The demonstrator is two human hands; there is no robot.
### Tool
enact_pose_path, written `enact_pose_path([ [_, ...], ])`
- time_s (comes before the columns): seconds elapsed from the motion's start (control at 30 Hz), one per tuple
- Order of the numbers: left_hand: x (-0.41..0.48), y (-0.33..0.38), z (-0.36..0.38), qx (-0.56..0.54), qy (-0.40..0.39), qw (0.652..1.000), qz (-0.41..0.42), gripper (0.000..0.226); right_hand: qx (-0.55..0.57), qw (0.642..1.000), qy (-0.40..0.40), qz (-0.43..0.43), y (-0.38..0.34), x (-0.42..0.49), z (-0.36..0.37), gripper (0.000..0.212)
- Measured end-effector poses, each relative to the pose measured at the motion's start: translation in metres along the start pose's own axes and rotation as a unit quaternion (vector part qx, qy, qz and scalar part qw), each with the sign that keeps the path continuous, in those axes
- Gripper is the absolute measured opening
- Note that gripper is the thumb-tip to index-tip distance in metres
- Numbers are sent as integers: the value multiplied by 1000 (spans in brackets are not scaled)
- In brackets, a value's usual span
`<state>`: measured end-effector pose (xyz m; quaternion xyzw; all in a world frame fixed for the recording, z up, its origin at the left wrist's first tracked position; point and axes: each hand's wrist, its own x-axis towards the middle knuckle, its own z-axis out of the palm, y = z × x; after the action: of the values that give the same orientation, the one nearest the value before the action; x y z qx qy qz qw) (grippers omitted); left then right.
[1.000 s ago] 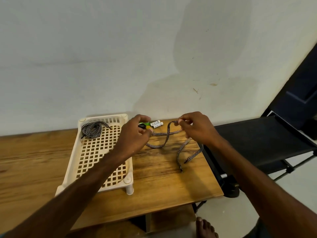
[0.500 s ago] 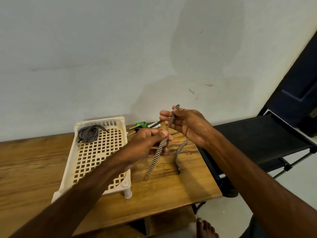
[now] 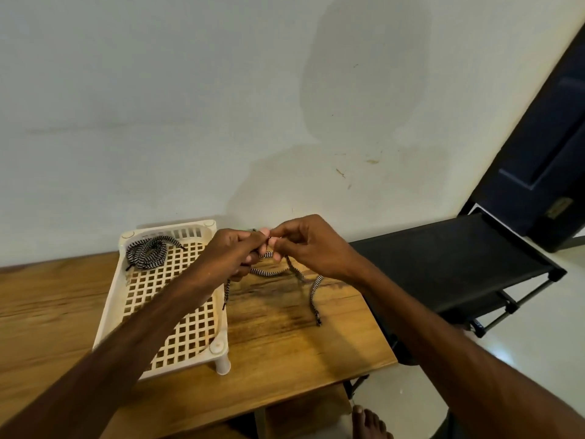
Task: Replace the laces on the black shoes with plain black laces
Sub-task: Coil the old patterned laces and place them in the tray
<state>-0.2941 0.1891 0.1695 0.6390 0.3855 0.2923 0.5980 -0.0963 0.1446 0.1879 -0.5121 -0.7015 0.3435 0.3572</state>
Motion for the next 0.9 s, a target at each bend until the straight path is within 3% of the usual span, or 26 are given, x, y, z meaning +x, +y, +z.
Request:
enact_pose_path([
  [0.2, -2, 1, -11, -11, -68, 997, -21, 34, -108, 986, 121, 31, 6, 1, -21, 18],
  [0.33, -2, 1, -9, -79, -106, 990, -40, 27, -178, 984, 29, -11, 3, -3, -16, 41],
  [0.4, -2, 2, -9, -107, -103, 988, -49, 27, -151, 988, 1, -32, -1, -3, -9, 35],
  [0.6, -5, 2, -13, -82, -93, 990, -60, 30, -118, 993, 7, -29, 0, -2, -13, 20],
  [0.9, -9, 5, -6, -126, -264, 955, -39, 41, -131, 984, 39, -116, -2, 2, -13, 23],
])
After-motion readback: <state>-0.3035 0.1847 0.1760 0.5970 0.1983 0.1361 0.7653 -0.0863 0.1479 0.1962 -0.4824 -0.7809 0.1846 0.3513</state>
